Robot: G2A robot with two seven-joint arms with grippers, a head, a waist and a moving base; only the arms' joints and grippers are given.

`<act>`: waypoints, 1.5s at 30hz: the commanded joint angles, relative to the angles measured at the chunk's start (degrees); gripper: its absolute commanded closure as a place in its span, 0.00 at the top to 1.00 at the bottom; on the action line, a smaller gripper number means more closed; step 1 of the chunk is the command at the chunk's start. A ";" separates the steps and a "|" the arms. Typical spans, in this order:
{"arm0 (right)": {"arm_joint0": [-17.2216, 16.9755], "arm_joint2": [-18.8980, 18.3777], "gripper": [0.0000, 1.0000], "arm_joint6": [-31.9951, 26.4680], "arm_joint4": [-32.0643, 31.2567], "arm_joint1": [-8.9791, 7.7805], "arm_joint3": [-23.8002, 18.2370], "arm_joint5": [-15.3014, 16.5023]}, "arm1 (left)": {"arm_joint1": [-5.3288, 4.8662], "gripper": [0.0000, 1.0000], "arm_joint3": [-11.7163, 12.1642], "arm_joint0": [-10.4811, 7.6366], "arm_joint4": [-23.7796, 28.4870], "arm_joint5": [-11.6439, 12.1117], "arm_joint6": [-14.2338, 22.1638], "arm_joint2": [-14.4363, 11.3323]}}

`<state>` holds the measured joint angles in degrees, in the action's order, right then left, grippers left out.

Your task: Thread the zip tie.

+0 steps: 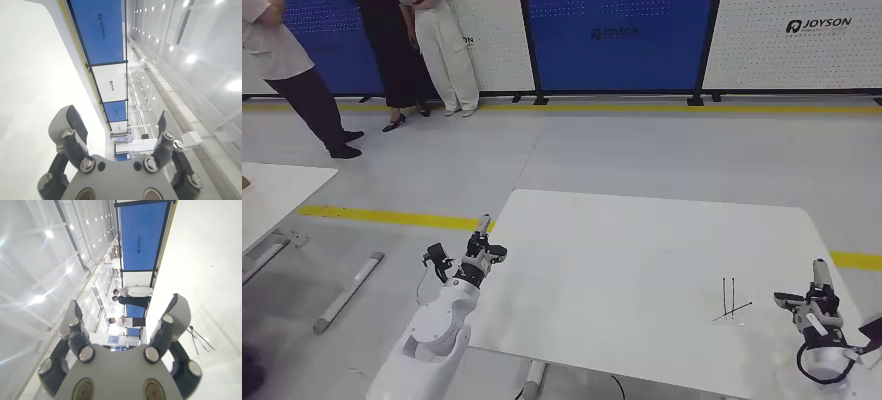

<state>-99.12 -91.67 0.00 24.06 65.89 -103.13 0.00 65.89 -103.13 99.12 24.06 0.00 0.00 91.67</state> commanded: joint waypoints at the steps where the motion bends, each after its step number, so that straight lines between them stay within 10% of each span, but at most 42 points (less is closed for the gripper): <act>1: 0.24 -0.32 1.00 -0.77 -0.50 -0.08 -0.30 0.24 | 0.00 1.00 0.00 0.00 0.00 0.00 0.00 0.00; 14: 8.86 -11.95 1.00 -40.92 -3.97 -3.75 4.95 -7.30 | 0.00 1.00 0.00 0.00 0.00 0.00 0.00 0.00; 30: 9.42 -11.76 1.00 -45.72 -1.94 -3.90 5.23 -5.96 | 0.00 1.00 0.00 0.00 0.00 0.00 0.00 0.00; 37: 17.68 -13.32 1.00 -65.79 -8.64 -6.42 11.61 -7.58 | 0.00 1.00 0.00 0.00 0.00 0.00 0.00 0.00; 45: 27.48 -7.63 1.00 -74.34 -20.65 -8.32 21.21 -12.27 | 0.00 1.00 0.00 0.00 0.00 0.00 0.00 0.00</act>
<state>-72.72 -100.42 -72.85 4.87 57.75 -83.52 -11.96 65.89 -103.13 99.12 24.06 0.00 0.00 91.67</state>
